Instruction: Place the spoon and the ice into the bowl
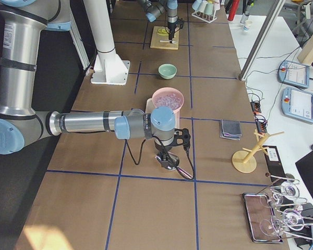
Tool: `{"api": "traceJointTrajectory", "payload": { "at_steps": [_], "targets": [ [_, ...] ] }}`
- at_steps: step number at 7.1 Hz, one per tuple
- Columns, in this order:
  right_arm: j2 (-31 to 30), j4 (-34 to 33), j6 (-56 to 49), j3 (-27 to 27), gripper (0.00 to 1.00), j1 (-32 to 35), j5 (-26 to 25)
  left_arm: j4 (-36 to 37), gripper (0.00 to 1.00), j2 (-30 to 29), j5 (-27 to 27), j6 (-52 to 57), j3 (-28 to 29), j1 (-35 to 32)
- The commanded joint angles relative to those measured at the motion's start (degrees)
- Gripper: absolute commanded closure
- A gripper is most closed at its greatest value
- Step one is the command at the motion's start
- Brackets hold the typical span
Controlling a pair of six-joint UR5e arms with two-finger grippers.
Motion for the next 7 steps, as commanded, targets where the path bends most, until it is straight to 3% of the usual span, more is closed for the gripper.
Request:
{"api": "traceJointTrajectory", "payload": {
  "at_steps": [1,4,7],
  "targets": [
    [-0.1,0.0,-0.1,0.0,0.0,0.0,0.0,0.1,0.12,0.1,0.0,-0.2,-0.8,0.4],
    [-0.3,0.0,-0.1,-0.1,0.0,0.0,0.0,0.1,0.14,0.4,0.0,-0.2,-0.7,1.5],
    [-0.4,0.0,0.0,-0.1,0.0,0.0,0.0,0.1,0.51,0.6,-0.1,-0.2,-0.8,1.5]
  ]
}}
